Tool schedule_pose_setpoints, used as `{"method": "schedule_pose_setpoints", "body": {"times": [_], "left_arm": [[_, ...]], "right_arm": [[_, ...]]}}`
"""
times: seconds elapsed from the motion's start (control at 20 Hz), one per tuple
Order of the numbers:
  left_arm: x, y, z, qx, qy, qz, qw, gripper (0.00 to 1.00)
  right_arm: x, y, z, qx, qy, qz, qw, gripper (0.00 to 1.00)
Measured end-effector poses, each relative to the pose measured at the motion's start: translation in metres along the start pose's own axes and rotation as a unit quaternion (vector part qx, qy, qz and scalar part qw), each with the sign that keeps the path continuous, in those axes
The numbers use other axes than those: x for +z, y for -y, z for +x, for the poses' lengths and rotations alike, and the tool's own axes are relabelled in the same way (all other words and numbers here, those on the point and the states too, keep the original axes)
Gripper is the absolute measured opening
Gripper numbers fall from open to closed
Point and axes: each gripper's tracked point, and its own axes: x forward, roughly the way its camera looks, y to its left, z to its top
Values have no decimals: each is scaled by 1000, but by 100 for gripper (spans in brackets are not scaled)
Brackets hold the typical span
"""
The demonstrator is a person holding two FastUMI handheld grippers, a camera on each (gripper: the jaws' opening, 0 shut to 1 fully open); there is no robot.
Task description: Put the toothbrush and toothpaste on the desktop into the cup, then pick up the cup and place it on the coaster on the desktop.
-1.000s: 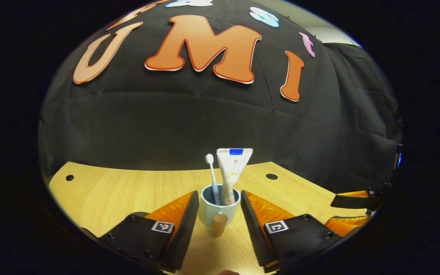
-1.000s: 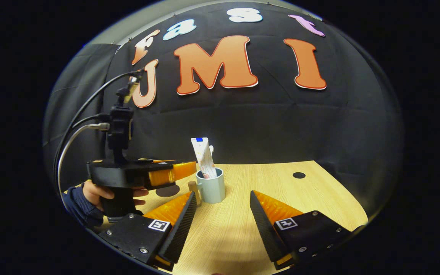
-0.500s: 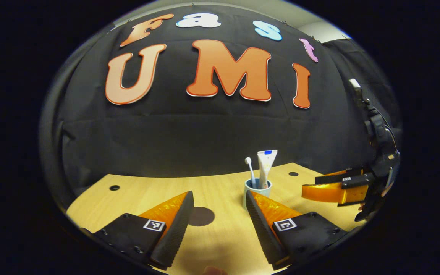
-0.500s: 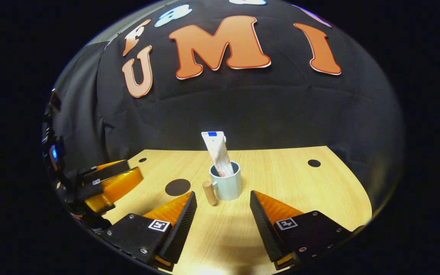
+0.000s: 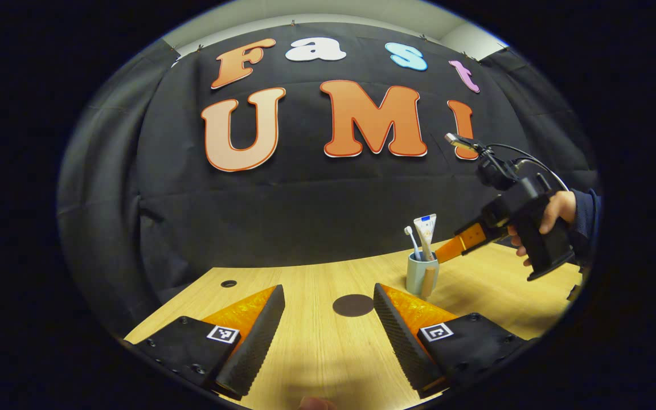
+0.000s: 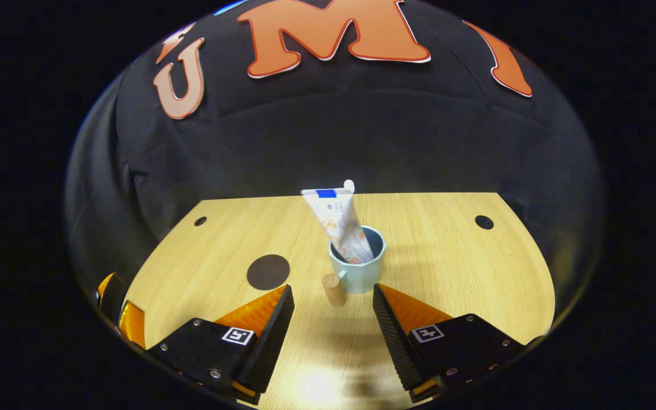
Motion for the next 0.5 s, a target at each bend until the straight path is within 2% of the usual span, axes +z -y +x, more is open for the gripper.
{"method": "schedule_pose_setpoints", "body": {"times": [0.2, 0.3, 0.35, 0.4, 0.5], "left_arm": [[-17, -12, -8, 5, -9, -11, 1000, 100], [-27, -17, -11, 6, -18, -21, 1000, 99], [-31, -20, -11, 7, -20, -25, 999, 99], [-36, -23, -13, 9, -24, -28, 999, 99], [-43, -30, -15, 14, -29, -36, 999, 99]], "right_arm": [[-12, -11, 25, -11, -51, 19, 998, 83], [-13, -8, 38, -30, -69, 13, 997, 82], [-12, -6, 43, -41, -75, 12, 996, 75], [-12, -5, 48, -49, -83, 15, 995, 81], [-12, -2, 55, -58, -101, 36, 993, 80]]}}
